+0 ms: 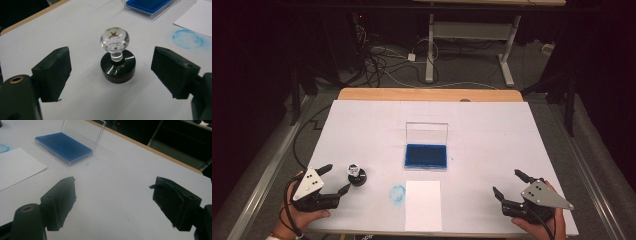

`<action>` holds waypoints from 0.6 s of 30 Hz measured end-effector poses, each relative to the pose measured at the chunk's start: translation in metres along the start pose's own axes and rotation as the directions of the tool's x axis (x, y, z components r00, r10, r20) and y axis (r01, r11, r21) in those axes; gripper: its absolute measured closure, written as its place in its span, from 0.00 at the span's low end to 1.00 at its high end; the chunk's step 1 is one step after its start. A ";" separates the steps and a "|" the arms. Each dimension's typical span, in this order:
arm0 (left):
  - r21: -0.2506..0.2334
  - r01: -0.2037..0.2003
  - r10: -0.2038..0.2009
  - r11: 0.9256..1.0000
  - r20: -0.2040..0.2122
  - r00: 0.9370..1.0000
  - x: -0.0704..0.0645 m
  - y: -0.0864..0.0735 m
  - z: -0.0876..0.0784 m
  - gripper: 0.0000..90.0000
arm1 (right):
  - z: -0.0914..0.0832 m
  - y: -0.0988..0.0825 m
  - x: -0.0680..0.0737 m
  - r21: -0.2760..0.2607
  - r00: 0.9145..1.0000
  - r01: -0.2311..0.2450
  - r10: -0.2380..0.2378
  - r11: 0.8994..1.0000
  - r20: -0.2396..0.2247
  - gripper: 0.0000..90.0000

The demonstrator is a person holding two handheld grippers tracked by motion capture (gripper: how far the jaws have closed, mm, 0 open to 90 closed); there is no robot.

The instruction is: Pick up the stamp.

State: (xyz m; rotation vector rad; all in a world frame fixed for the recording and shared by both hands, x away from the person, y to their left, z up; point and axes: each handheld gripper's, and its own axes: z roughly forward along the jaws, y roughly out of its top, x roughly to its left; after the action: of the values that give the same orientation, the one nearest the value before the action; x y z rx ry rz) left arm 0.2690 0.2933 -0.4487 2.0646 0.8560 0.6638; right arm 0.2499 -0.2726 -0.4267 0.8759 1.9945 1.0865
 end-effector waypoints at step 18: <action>0.094 0.051 -0.056 0.994 0.049 0.997 0.005 0.004 0.001 0.23 | 0.004 0.004 0.006 0.009 1.000 0.024 -0.024 1.000 -0.011 0.21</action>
State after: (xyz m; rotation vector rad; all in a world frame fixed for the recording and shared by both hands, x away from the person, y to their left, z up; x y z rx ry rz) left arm 0.2742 0.2952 -0.4449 2.1245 0.9242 0.5483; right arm 0.2509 -0.2639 -0.4262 0.8503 2.0151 1.0714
